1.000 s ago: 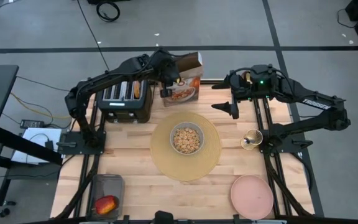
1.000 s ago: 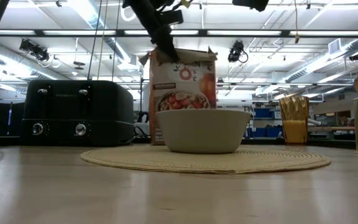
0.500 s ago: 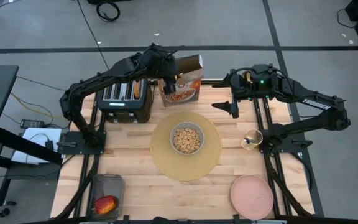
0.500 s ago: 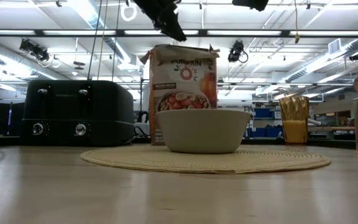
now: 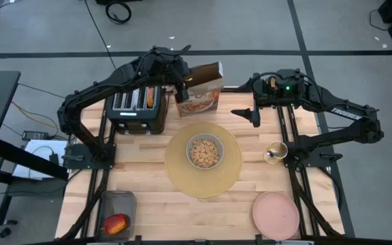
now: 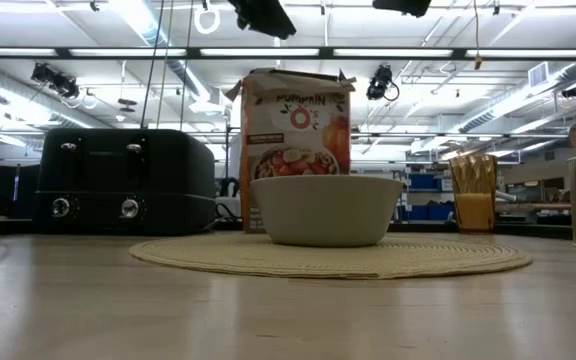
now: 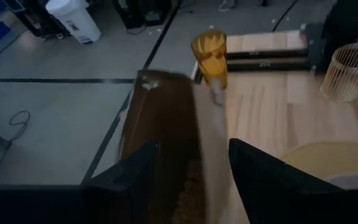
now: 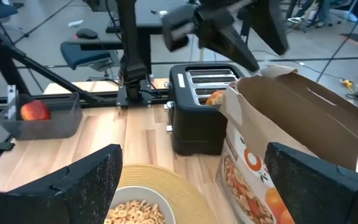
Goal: Arrange a breakfast setting
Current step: Put the pink plate on the brown table mat to the bottom left of the gray bowl
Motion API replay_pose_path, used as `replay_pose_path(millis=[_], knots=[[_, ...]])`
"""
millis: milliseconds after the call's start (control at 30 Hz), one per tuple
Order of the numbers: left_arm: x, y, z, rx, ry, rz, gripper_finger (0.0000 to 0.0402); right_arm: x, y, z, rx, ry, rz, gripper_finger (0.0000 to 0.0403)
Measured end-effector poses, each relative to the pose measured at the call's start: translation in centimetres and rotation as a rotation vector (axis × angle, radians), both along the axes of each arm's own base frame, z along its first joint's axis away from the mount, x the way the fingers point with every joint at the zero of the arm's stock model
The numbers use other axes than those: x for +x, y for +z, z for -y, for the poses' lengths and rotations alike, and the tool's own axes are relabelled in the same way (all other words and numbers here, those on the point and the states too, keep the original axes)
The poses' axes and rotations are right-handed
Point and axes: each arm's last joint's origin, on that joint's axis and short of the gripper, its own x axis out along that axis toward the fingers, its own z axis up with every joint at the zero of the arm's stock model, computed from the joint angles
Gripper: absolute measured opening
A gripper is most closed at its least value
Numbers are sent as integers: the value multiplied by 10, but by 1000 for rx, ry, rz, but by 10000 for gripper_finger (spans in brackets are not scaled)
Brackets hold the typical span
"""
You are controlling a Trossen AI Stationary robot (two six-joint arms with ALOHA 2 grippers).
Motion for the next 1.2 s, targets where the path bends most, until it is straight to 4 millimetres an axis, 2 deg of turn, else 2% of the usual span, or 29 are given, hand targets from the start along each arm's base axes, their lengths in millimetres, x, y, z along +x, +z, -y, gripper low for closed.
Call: replay_pose_path(millis=[133, 233, 333, 600, 867, 1033, 1200], knots=[[-2, 8, 21, -97, -28, 65, 197, -2, -2, 2, 1, -43, -28, 387], [-4, 15, 50, -198, -81, 98, 194, -3, -8, 1, 55, -59, -78, 380], [-5, 15, 84, -286, -142, 72, 192, -3, -14, -12, 115, 7, -147, 373], [-4, 1, 185, -509, -275, -59, 192, 9, -30, -78, 78, 175, -287, 368], [-17, -13, 272, -568, -286, -107, 192, 24, -62, -152, 69, 333, -471, 368], [-18, -31, 312, -599, -246, -135, 192, 26, -88, -196, 122, 373, -609, 368], [-12, -56, 340, -597, -169, -152, 192, 25, -119, -235, 223, 302, -757, 368]])
